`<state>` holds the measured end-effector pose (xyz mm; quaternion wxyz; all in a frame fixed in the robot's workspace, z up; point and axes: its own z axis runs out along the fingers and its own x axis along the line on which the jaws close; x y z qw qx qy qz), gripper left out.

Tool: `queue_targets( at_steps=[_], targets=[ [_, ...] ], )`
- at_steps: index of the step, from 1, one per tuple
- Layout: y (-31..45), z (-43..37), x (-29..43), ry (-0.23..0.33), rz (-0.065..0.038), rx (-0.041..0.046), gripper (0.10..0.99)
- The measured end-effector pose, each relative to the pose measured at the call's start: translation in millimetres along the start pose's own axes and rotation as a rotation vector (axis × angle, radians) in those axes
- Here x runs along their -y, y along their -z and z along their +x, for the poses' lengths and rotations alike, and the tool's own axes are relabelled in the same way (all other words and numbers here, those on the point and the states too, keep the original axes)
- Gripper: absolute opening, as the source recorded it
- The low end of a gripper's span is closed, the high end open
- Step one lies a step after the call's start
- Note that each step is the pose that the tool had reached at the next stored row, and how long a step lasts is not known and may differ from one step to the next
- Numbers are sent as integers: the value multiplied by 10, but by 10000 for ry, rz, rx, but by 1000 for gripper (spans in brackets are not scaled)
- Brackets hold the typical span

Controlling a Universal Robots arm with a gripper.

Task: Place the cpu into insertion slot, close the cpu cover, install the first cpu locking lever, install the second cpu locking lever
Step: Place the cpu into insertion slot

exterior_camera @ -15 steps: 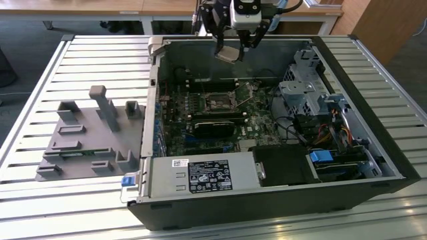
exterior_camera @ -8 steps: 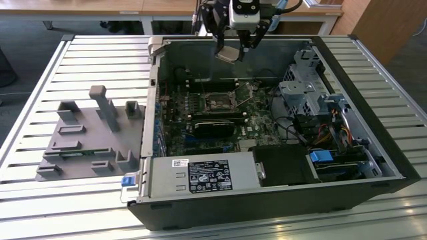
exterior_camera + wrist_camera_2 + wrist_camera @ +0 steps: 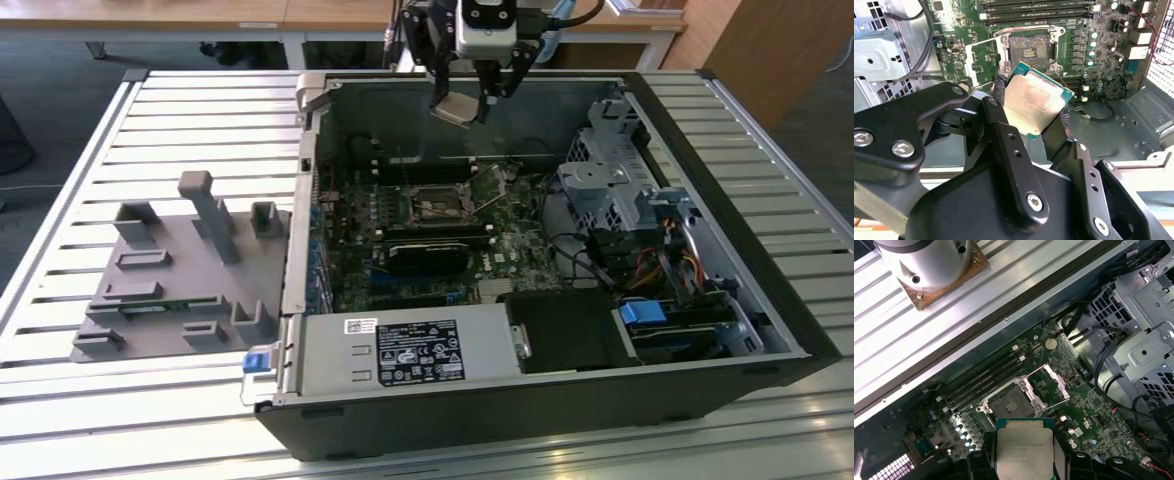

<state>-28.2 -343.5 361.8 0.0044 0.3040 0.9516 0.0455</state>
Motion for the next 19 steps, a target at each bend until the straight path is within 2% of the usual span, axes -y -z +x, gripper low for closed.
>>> queue_targets(
  at_steps=[12,19],
  targets=[
    [-3,0,0,-499,-11,45,541],
    [-15,1,0,-1386,-26,125,541]
  ],
)
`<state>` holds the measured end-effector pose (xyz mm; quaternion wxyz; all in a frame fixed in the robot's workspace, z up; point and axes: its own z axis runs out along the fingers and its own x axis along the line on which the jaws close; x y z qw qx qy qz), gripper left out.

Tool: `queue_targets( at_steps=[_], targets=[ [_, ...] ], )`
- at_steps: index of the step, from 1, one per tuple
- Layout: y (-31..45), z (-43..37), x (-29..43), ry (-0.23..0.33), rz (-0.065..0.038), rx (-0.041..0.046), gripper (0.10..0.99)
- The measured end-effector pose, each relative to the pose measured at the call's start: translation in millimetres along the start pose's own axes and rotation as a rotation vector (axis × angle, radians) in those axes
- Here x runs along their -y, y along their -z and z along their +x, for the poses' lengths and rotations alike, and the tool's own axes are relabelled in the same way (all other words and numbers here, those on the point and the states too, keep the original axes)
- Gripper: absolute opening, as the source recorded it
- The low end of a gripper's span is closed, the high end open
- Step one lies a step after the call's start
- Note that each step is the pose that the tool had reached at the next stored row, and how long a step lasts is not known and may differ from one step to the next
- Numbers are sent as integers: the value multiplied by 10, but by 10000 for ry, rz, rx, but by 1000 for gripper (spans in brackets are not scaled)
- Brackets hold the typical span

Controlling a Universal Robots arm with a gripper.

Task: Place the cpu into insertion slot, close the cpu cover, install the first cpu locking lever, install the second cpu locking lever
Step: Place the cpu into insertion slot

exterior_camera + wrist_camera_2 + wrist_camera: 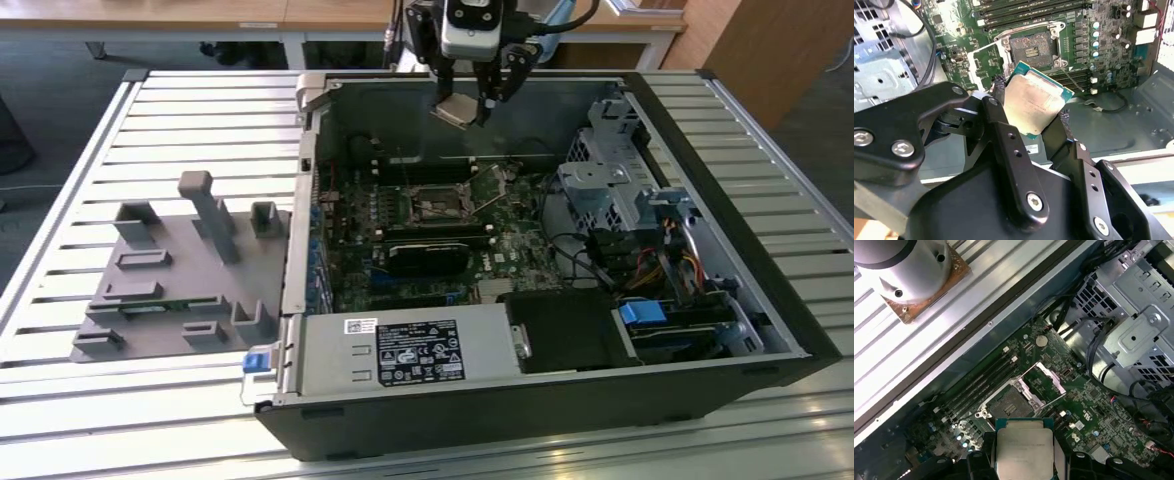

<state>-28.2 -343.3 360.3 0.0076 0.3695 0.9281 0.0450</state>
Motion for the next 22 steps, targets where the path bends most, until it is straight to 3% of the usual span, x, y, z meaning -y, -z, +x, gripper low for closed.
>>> queue_targets(
  at_steps=[13,22],
  targets=[
    [-16,2,-1,-1607,-27,147,541],
    [-24,7,-6,-2430,-43,221,541]
  ],
)
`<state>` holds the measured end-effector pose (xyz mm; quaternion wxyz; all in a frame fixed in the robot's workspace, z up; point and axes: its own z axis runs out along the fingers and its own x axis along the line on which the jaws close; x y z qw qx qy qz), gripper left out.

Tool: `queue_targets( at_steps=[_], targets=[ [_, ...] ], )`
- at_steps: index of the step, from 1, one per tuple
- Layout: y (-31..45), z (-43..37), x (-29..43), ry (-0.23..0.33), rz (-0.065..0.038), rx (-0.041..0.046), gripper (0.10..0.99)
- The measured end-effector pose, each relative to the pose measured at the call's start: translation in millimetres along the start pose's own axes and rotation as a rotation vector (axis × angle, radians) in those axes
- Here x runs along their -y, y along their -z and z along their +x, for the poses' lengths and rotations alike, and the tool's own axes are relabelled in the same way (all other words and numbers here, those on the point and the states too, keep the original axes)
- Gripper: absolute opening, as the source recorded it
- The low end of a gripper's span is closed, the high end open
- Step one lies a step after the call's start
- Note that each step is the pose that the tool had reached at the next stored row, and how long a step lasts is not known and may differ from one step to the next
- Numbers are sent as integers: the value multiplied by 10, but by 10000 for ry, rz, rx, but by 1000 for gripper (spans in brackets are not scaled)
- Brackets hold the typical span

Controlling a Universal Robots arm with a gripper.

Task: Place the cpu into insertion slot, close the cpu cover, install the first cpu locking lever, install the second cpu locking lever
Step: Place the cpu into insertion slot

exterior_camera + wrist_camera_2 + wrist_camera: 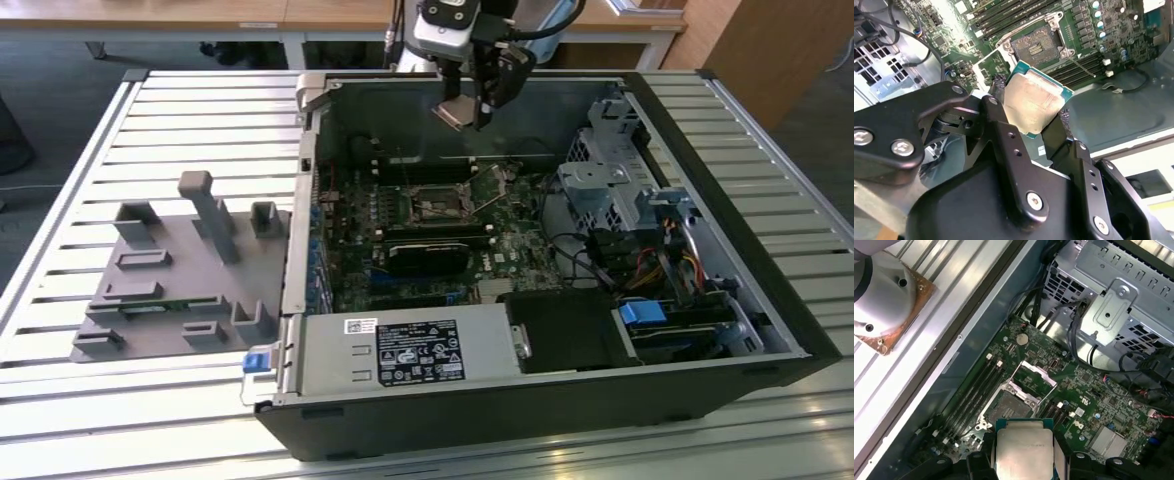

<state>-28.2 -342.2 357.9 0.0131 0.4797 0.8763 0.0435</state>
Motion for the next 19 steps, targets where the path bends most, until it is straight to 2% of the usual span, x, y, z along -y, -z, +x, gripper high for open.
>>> queue_targets(
  at_steps=[6,19],
  targets=[
    [-5,6,-3,-519,-10,46,541],
    [-39,5,0,-2829,-53,252,541]
  ],
)
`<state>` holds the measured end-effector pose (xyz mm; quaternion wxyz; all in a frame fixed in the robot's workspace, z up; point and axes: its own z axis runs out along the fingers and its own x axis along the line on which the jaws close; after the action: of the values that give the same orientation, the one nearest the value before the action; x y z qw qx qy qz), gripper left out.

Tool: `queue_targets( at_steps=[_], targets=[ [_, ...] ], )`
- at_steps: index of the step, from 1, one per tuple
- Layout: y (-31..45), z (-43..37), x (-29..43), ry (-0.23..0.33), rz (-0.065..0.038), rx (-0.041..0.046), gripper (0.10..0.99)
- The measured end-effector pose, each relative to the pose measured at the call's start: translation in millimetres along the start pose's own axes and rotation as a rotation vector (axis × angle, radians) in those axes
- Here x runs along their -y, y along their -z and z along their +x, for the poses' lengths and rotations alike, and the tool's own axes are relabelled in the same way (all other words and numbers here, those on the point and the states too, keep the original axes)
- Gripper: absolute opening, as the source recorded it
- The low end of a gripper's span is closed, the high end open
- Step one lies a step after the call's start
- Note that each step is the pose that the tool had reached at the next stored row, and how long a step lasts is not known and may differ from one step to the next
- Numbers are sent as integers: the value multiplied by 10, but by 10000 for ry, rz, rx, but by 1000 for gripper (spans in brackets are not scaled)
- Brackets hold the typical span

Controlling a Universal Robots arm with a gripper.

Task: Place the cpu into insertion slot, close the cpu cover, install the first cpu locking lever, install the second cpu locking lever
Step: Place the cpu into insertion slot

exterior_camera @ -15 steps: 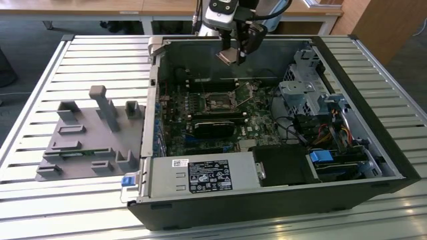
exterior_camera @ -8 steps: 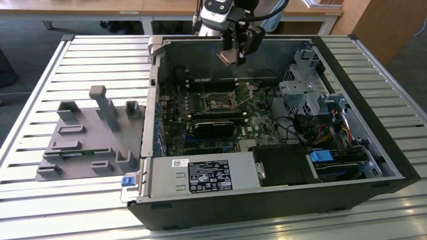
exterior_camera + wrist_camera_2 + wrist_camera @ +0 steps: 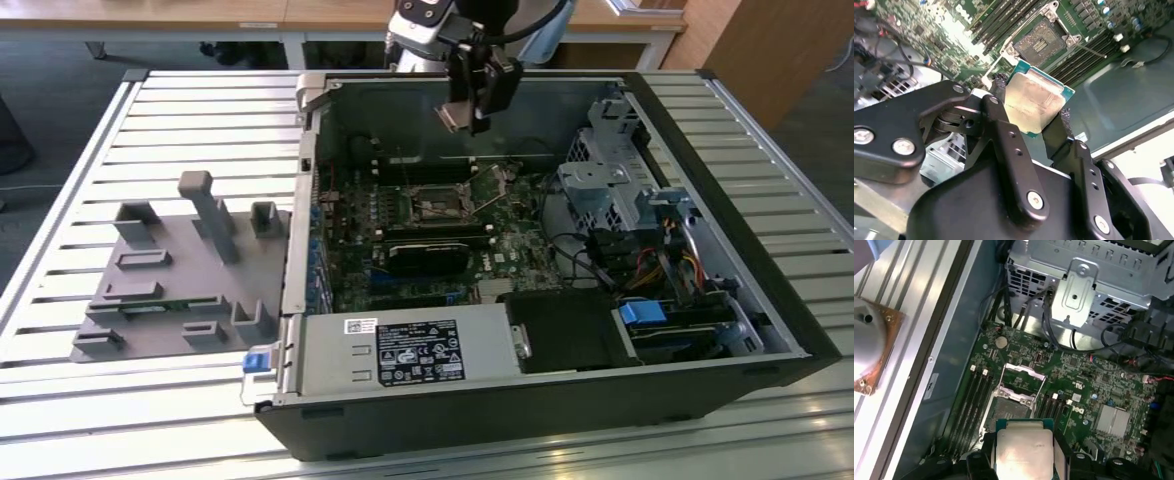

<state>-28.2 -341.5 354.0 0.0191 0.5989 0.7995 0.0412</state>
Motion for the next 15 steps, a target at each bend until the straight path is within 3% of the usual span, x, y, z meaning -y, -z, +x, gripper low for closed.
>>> queue_targets(
  at_steps=[5,15],
  targets=[
    [-33,0,3,-904,-13,96,541],
    [-162,20,12,-1191,-22,144,541]
  ],
)
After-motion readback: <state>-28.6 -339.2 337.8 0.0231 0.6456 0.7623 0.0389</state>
